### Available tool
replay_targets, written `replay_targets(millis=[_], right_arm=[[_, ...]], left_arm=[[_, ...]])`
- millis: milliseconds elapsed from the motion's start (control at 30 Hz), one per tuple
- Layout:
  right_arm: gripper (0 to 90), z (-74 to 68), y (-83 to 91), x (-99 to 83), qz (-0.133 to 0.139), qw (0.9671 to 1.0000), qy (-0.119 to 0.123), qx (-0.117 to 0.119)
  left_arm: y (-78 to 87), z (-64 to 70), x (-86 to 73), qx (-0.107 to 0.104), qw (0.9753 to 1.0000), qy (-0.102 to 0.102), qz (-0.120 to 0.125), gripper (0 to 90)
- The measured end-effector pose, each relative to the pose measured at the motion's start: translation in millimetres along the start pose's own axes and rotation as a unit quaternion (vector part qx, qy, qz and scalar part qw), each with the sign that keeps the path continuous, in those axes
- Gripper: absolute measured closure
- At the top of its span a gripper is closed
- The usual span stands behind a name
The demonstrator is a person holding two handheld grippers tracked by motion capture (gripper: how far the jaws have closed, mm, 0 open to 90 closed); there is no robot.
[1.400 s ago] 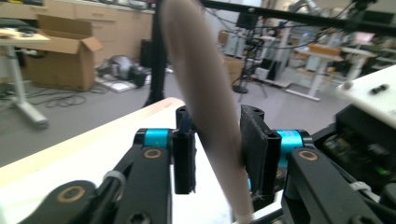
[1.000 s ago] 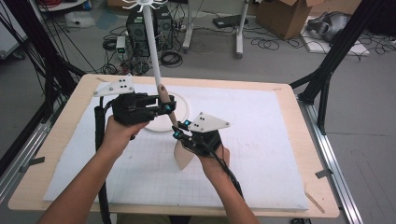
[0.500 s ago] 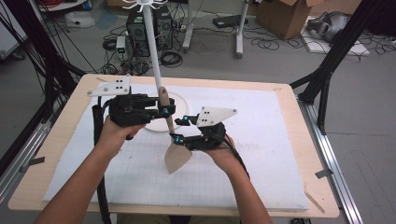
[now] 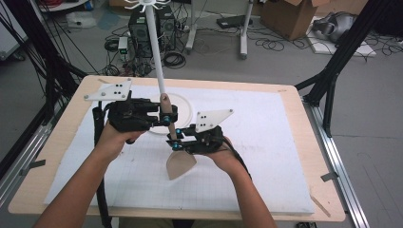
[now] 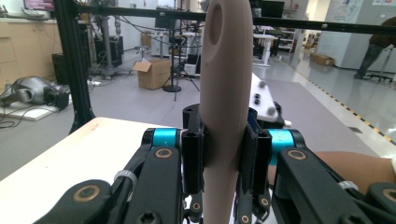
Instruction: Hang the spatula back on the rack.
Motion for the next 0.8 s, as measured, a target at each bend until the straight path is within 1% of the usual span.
replay_targets(millis=[33, 100, 133, 167, 200, 233, 267, 333, 367, 400, 467, 533, 600, 633, 667, 700, 733, 767, 800], right_arm=[[77.6, -0.1, -0.1, -0.1, 0.006, 0.9999, -0.015, -0.002], [77.8, 1.2, 0.1, -0.4, 0.005, 0.9997, -0.023, -0.012], [77.9, 1.5, -0.1, -0.6, 0.003, 0.9996, -0.025, -0.015], [78.0, 1.1, -0.7, -0.6, 0.005, 0.9994, -0.032, -0.014], [78.0, 0.9, -1.4, -0.7, 0.003, 0.9992, -0.036, -0.016], [78.0, 0.7, -1.7, -0.7, 0.003, 0.9990, -0.039, -0.021], [78.1, 0.5, -1.8, -0.4, 0.003, 0.9987, -0.041, -0.030], [78.1, 1.9, -1.2, 0.3, 0.006, 0.9978, -0.041, -0.053], [78.1, 2.7, -0.5, 0.6, 0.008, 0.9970, -0.044, -0.063], [78.1, 4.2, 0.3, 0.9, 0.010, 0.9959, -0.049, -0.076], [78.1, 6.1, 1.2, 1.1, 0.015, 0.9947, -0.058, -0.084], [78.1, 8.4, 1.4, 1.1, 0.014, 0.9938, -0.064, -0.089], [78.1, 10.8, 1.7, 1.1, 0.012, 0.9930, -0.069, -0.095], [78.0, 12.4, 2.5, 1.7, 0.014, 0.9925, -0.073, -0.097], [78.1, 12.4, 2.5, 1.7, 0.014, 0.9925, -0.073, -0.097], [78.0, 13.3, 2.9, 2.1, 0.015, 0.9923, -0.072, -0.099], [78.0, 14.6, 3.1, 2.8, 0.016, 0.9920, -0.071, -0.103], [78.0, 15.9, 3.3, 4.1, 0.018, 0.9917, -0.072, -0.105], [78.0, 17.3, 3.4, 5.0, 0.019, 0.9916, -0.071, -0.107]], left_arm=[[0.6, -0.4, -0.1, 0.004, 1.0000, -0.004, -0.001, 73.4], [1.2, -2.0, -1.1, 0.011, 0.9999, 0.001, -0.002, 73.3], [1.4, -2.6, -1.8, 0.014, 0.9999, 0.002, 0.000, 73.2], [1.9, -3.0, -2.6, 0.021, 0.9998, 0.001, 0.005, 72.8], [2.5, -3.2, -3.3, 0.035, 0.9993, 0.001, 0.015, 69.0], [3.4, -4.2, -3.6, 0.052, 0.9984, 0.006, 0.021, 59.5], [5.0, -5.5, -4.2, 0.068, 0.9974, 0.005, 0.022, 51.2], [9.2, -7.9, -6.4, 0.094, 0.9953, 0.002, 0.024, 45.8], [12.2, -9.5, -8.4, 0.111, 0.9934, 0.002, 0.027, 42.1], [14.7, -10.4, -9.9, 0.119, 0.9925, -0.002, 0.027, 38.7], [21.3, -12.1, -14.0, 0.137, 0.9899, -0.008, 0.032, 38.2], [29.0, -13.6, -19.1, 0.156, 0.9871, -0.011, 0.035, 34.9], [37.9, -14.1, -26.6, 0.172, 0.9844, -0.020, 0.034, 33.1], [42.9, -14.0, -31.3, 0.177, 0.9836, -0.020, 0.031, 31.4], [48.0, -14.2, -36.6, 0.181, 0.9829, -0.019, 0.030, 31.4], [53.0, -14.5, -42.3, 0.190, 0.9812, -0.016, 0.031, 29.7], [58.9, -15.5, -49.4, 0.200, 0.9792, -0.008, 0.031, 25.9], [62.4, -16.3, -53.6, 0.205, 0.9781, -0.003, 0.032, 21.6], [67.0, -17.0, -59.3, 0.211, 0.9770, 0.001, 0.031, 19.3]])
Point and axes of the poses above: each handheld gripper's, and its own axes: y roughly backward along the jaws, x roughly out of its top, z roughly to its right, the point moved 3 cm from there along -y, roughly forward along the jaws, and after that the axes turned 11 degrees about x, right-handed, at the moved point
